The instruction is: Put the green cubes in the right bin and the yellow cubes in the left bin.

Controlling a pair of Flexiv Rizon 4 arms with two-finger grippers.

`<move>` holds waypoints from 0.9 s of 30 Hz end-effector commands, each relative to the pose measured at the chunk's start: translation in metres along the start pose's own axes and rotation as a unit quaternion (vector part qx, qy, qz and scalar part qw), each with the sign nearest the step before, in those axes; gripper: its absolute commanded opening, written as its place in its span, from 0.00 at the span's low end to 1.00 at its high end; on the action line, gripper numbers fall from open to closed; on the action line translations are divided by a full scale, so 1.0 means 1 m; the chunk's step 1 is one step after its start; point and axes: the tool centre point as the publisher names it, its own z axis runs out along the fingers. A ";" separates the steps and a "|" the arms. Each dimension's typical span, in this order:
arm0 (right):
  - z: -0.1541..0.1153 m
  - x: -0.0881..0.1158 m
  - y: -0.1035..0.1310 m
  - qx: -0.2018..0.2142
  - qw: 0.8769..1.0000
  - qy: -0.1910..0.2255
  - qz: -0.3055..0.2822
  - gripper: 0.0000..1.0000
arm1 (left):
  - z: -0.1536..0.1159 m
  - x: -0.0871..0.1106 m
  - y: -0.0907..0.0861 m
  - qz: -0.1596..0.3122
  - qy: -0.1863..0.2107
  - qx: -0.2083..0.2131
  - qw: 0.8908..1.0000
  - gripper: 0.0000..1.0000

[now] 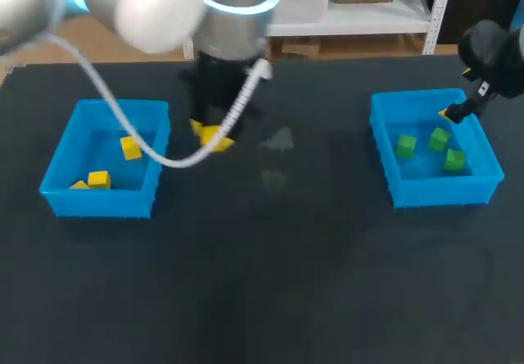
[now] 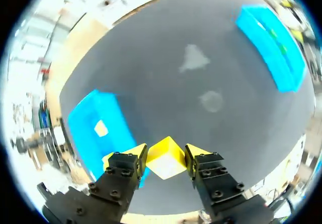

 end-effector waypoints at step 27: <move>0.000 0.000 0.001 0.001 1.000 0.000 0.000 1.00 | 0.052 0.064 0.162 -0.178 -0.047 0.061 0.981 1.00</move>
